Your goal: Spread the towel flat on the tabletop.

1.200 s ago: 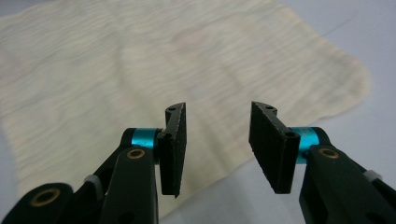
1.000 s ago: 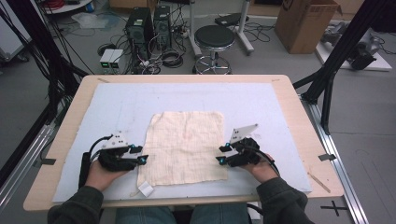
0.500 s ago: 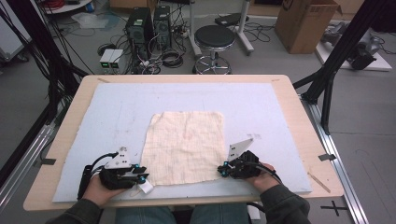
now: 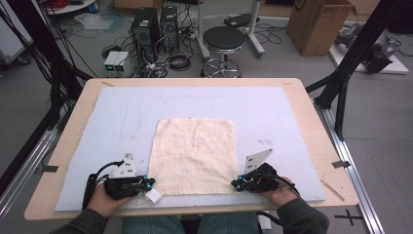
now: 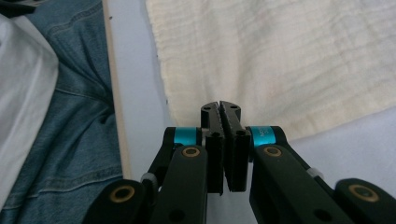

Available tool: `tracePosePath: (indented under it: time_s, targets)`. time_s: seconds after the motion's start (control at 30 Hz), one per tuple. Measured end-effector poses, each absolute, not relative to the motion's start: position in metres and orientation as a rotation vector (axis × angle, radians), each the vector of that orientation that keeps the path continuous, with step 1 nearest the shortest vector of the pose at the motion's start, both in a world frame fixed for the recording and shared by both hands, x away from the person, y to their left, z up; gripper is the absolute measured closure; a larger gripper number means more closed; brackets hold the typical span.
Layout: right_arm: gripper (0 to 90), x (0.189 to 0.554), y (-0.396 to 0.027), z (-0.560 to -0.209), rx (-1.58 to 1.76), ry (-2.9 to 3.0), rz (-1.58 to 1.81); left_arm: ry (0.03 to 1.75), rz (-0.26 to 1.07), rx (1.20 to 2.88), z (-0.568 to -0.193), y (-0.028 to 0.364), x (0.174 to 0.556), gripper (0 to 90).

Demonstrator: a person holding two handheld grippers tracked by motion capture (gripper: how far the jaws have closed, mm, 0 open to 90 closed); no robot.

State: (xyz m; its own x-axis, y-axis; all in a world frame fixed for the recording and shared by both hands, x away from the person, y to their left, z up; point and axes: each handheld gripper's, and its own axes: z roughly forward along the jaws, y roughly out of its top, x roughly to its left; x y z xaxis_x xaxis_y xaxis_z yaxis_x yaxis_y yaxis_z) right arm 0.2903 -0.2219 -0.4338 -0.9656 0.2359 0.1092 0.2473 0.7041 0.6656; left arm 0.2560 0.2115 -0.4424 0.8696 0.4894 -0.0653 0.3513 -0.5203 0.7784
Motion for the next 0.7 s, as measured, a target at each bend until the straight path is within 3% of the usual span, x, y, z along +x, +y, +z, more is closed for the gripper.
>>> tracePosePath:
  time_s: [0.1, 0.3, 0.47, 0.7]
  targets:
    - [74.5, 0.292, -0.224, -0.433, -0.446, -2.843, -1.176, 0.619, 0.19, 2.147, -0.441, 0.214, 0.256, 83.2]
    - [66.8, 0.301, -0.23, -0.427, -0.558, -2.822, -1.268, 0.674, 0.19, 2.093, -0.436, 0.218, 0.262, 71.7]
    - [52.7, 0.313, -0.233, -0.422, -0.665, -2.816, -1.32, 0.713, 0.193, 2.059, -0.43, 0.219, 0.272, 62.3]
    - [41.7, 0.336, -0.234, -0.413, -0.795, -2.795, -1.388, 0.775, 0.207, 2.009, -0.423, 0.22, 0.288, 52.9]
